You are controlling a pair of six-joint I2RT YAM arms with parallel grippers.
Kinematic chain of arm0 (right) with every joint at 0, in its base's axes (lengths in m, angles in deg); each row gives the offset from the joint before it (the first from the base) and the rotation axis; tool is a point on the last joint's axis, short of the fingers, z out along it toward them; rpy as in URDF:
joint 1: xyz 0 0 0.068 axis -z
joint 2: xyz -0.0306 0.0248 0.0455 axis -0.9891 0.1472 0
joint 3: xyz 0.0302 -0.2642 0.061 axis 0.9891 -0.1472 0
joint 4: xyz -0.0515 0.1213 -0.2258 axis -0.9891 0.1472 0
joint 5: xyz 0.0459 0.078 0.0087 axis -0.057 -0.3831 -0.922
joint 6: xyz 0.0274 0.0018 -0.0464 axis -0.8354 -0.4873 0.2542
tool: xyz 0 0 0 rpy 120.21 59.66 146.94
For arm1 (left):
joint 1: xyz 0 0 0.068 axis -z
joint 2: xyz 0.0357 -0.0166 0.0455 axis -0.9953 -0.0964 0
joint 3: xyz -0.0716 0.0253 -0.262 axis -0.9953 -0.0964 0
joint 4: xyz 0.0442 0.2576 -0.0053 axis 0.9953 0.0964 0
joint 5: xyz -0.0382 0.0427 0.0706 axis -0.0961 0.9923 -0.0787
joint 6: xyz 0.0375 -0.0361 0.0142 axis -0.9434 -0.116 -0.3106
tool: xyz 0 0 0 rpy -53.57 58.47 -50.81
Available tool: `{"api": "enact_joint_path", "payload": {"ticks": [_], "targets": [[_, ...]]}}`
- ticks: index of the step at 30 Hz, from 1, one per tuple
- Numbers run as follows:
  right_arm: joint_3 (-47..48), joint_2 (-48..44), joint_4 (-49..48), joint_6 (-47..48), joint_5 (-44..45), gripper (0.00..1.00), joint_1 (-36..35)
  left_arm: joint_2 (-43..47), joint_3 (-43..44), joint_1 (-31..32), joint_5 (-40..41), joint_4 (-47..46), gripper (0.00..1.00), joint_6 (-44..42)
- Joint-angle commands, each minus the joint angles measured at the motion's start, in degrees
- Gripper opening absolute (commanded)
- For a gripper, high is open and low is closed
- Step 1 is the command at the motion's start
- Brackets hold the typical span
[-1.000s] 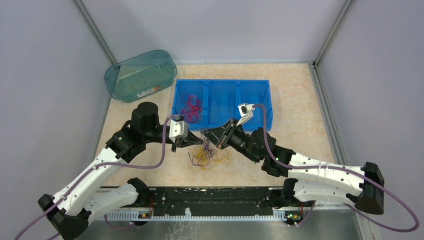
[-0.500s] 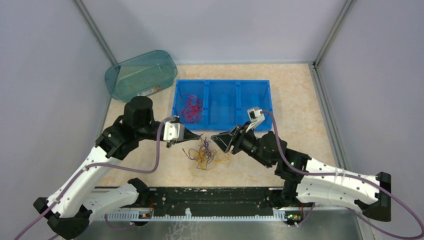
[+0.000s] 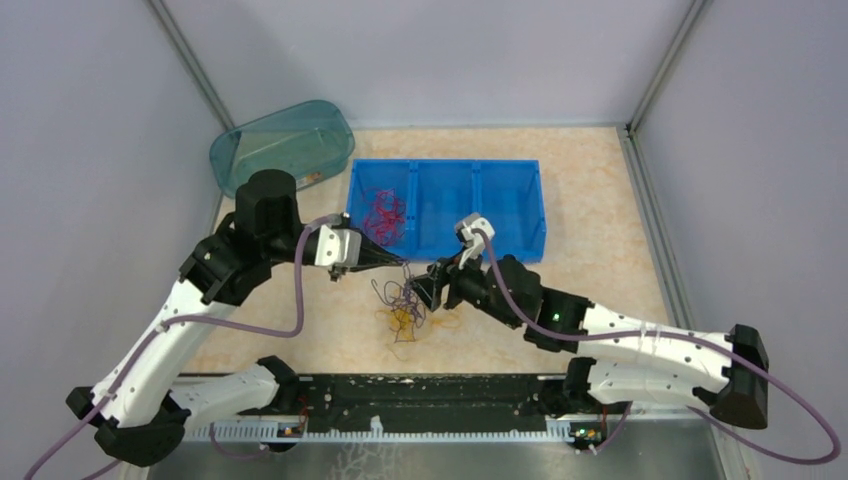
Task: Untangle the cables
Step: Untie the cable.
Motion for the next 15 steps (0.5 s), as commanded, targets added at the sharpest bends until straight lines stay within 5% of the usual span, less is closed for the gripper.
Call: {"api": "enact_joint_path", "payload": {"ticks": [1, 15], "targets": [[6.9, 3.9, -6.6, 5.7, 0.5, 0.59, -0.5, -0.5, 4.3, 0.2, -3.4, 0.3, 0.01, 0.9], [6.7, 8.8, -13.7, 6.7, 2.2, 0.58, -0.6, -3.4, 18.6, 0.2, -3.0, -4.7, 0.01, 3.8]]}}
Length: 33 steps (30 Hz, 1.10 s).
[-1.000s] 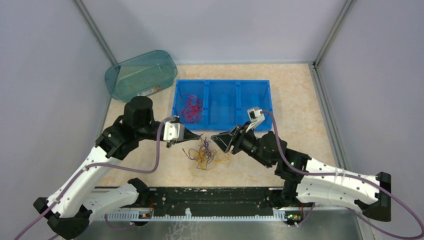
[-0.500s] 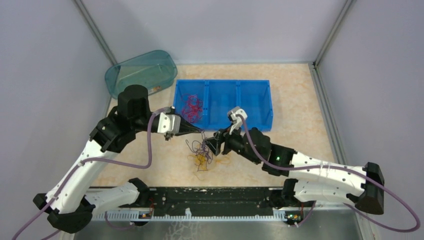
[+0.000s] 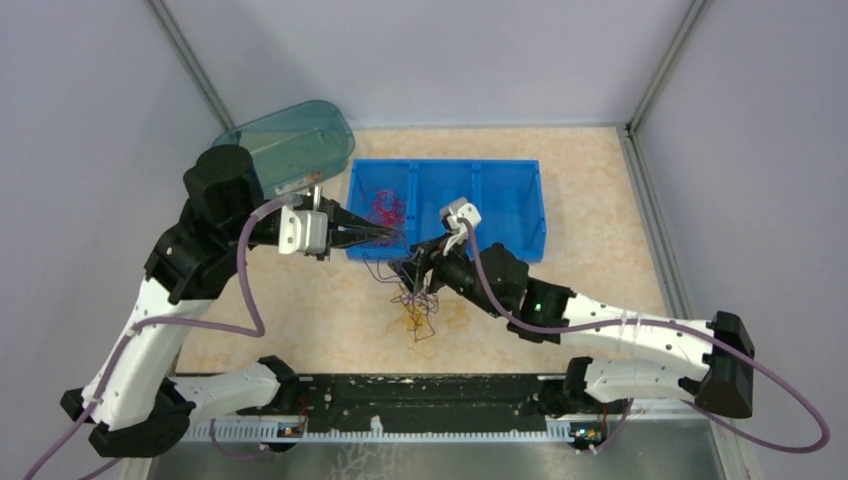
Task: Untangle the cables
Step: Untie the cable.
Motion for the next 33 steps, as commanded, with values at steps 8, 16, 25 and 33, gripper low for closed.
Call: {"api": "enact_joint_path", "payload": {"ticks": [8, 16, 25, 33], "targets": [[-9.1, -3.2, -10.7, -3.5, 3.5, 0.58, -0.6, 0.9, 5.5, 0.2, 2.7, -18.2, 0.01, 7.6], [-17.1, -6.5, -11.7, -8.1, 5.7, 0.57, -0.5, 0.2, 8.9, 0.2, 5.2, -24.2, 0.01, 9.6], [-25.7, -8.5, -12.4, -13.8, 7.1, 0.57, -0.5, -2.2, 14.5, 0.2, 8.1, -29.1, 0.0, 8.3], [-26.8, -10.2, -9.5, -14.7, 7.1, 0.56, -0.5, -3.0, 15.9, 0.2, 10.1, -33.7, 0.0, 6.9]]}}
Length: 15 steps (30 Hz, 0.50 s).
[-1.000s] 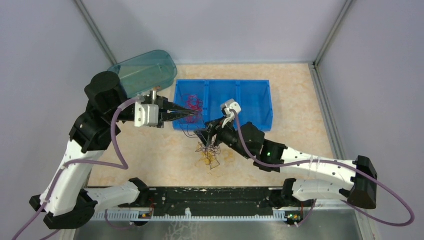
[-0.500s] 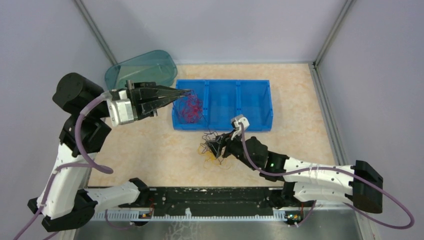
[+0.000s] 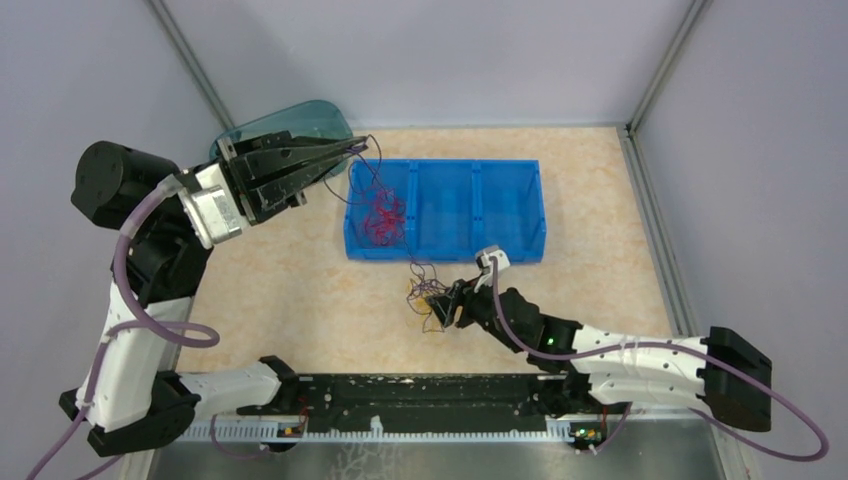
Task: Untangle the cables
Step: Untie the cable.
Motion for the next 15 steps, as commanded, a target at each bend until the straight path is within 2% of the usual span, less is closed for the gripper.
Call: {"api": "enact_joint_path", "payload": {"ticks": [1, 5, 12, 15], "targets": [[0.0, -2.3, -0.1, -1.2, 1.0, 0.57, -0.5, 0.3, 1.3, 0.2, 3.4, -8.0, 0.0, -1.4], [-0.2, -5.1, 1.5, -1.4, -0.4, 0.6, -0.5, -0.4, 2.3, 0.2, 5.3, -9.1, 0.0, -2.2], [7.9, -15.6, 9.4, 2.4, -5.4, 0.63, -0.5, 1.0, -1.5, 0.2, 2.2, -4.0, 0.0, -1.6], [11.1, -16.9, 11.1, 3.7, -6.8, 0.64, -0.5, 1.4, -2.9, 0.2, 1.2, -3.3, 0.0, -1.1]]}}
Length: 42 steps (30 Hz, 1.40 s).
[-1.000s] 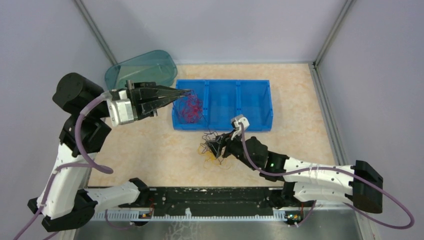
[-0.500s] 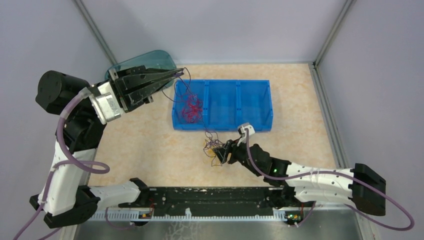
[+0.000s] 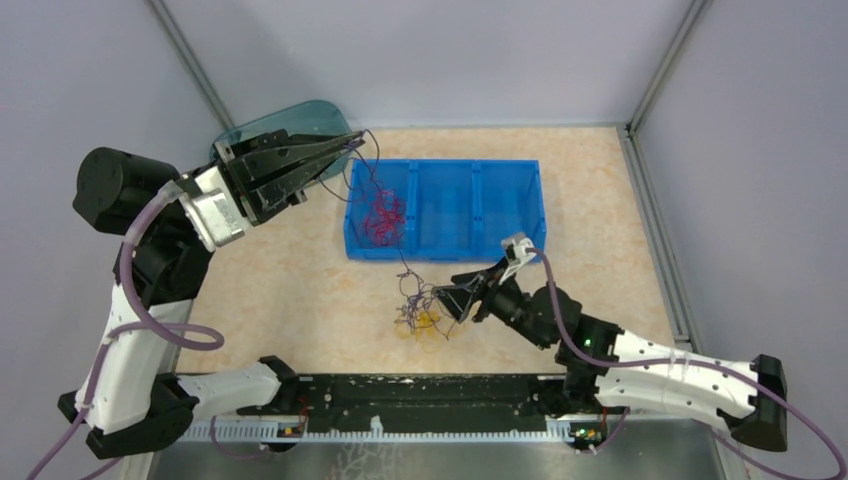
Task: Untangle the cables
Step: Untie the cable.
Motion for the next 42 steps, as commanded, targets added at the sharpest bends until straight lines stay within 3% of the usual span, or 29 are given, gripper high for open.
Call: {"api": "enact_joint_path", "payload": {"ticks": [1, 20, 25, 30, 33, 42], "targets": [[7.7, -2.0, 1.6, 3.3, -3.5, 0.64, -0.5, 0.7, -1.5, 0.2, -1.9, 1.3, 0.0, 0.6], [16.0, 17.5, -7.0, 5.7, -12.5, 0.64, -0.5, 0.9, -1.1, 0.2, -2.2, 1.3, 0.0, 1.5], [16.7, 20.5, -10.1, 6.2, -11.1, 0.63, -0.6, 0.9, -1.2, 0.2, -2.4, 1.0, 0.0, 2.1], [16.5, 20.2, -10.9, 6.7, -4.2, 0.46, -0.5, 1.3, -1.1, 0.1, -2.4, 0.9, 0.0, 2.7], [14.9, 18.0, -11.0, 7.0, -2.7, 0.42, -0.5, 1.8, -1.3, 0.2, -2.3, 1.4, 0.0, 2.6], [10.3, 9.9, -4.3, 6.2, 5.2, 0.13, -0.6, 3.1, -1.7, 0.1, -1.4, 2.4, 0.0, -0.7]]}}
